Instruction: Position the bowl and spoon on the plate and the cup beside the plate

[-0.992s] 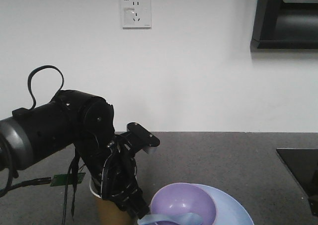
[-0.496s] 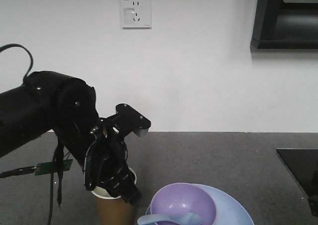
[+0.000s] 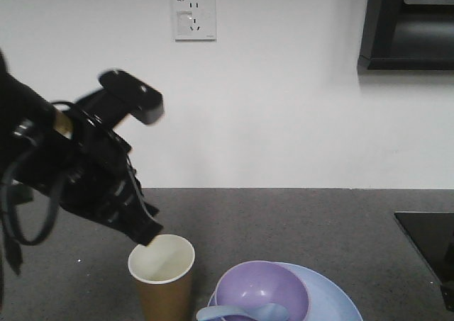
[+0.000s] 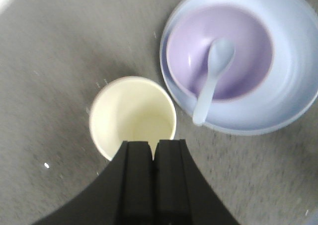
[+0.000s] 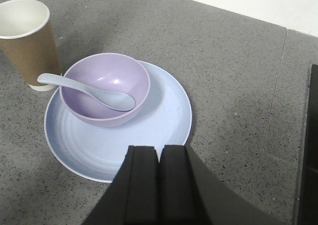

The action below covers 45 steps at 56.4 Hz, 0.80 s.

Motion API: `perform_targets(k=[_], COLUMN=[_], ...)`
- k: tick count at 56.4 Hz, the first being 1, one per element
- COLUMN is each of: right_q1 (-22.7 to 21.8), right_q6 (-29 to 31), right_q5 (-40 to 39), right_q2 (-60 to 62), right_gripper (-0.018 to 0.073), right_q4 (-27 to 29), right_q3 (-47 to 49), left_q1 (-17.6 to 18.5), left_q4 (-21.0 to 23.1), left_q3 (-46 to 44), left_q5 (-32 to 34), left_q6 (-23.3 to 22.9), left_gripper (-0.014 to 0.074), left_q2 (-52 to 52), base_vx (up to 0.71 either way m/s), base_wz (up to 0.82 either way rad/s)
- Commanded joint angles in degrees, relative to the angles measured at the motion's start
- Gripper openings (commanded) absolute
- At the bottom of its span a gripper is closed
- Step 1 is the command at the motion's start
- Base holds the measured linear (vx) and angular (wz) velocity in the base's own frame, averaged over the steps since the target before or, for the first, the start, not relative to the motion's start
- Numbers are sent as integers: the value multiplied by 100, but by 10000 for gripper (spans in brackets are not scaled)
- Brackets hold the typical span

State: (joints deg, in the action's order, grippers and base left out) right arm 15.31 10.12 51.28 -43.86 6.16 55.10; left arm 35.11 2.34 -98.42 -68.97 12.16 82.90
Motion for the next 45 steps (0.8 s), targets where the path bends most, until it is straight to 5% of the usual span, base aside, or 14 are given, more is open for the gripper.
perform_targets(k=[1,8,21,33,45], right_q1=[-4,-4,-4,-4,-4], right_q6=[0,52,58,53,55], right_q5=[-442,-1037,-2678,-3207,-3179], right_q2=[50,335,1404,1986,2041], right_gripper=[-8,-8,-8,-8,-8], right_q4=[-5,32,214,208,220], right_q3=[153,-235,-1751,-2277,-2310], left_q1=[13,13,13,13,13], left_q4=[90,274,339,623,617], left_q3=[-44,778,3787,5828,6379], left_q5=[905,1815,4046,5736,6156], left_q6=[-216,-178,-252,-534,-534], left_gripper=[-7,-3,0,0,0], left_q2=[-740,-1677,-3780,-5177,-5539], base_vx=[0,0,0,0,0], base_wz=[0,0,0,0,0])
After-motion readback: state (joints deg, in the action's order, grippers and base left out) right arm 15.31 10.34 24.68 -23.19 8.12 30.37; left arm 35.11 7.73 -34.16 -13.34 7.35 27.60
